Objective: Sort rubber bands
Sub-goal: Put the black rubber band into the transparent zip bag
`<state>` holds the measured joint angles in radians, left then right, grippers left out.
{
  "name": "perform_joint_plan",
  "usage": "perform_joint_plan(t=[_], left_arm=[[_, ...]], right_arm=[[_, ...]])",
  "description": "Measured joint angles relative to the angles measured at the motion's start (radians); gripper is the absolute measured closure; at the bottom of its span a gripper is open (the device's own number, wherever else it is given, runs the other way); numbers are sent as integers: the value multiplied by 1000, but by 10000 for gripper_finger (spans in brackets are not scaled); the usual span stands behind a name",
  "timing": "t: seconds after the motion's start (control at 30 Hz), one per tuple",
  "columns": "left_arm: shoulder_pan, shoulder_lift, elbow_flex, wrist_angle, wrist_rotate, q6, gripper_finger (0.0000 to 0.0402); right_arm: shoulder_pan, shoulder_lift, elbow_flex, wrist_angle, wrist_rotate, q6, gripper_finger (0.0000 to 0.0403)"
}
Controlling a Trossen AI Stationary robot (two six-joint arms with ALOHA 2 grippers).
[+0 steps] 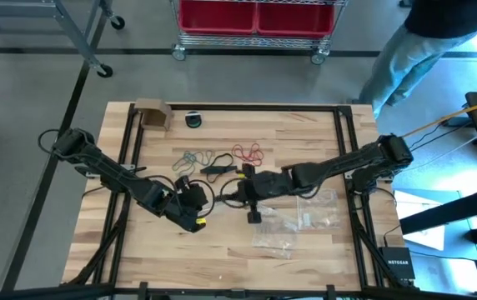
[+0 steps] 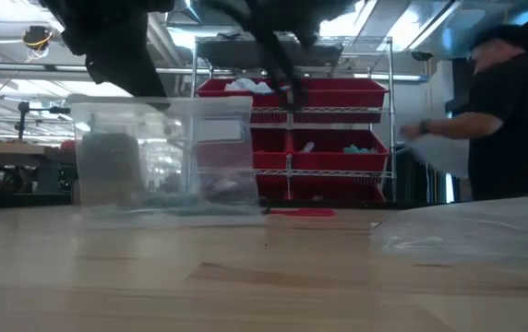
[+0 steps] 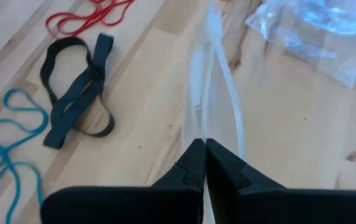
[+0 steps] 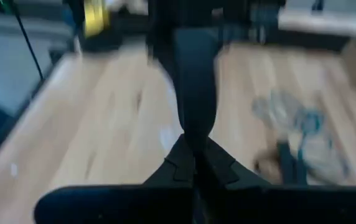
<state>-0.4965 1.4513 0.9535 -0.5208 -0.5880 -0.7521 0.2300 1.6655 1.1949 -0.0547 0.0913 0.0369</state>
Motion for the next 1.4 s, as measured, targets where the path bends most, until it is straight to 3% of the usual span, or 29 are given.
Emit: perform_joint_plan(t=[0.17, 0.57, 0.87, 1.4], left_arm=[[0, -4, 0, 10, 0, 2, 402], [-1, -26, 0, 73, 1, 40, 401], [-1, -30, -1, 80, 1, 48, 402], [2, -31, 0, 114, 1, 72, 402]], right_arm=[[-2, 14, 1, 240, -44, -18, 403], [-2, 121, 0, 468, -29, -62, 403], [-13, 155, 1, 499, -23, -69, 403], [-15, 190, 2, 389, 7, -128, 403]])
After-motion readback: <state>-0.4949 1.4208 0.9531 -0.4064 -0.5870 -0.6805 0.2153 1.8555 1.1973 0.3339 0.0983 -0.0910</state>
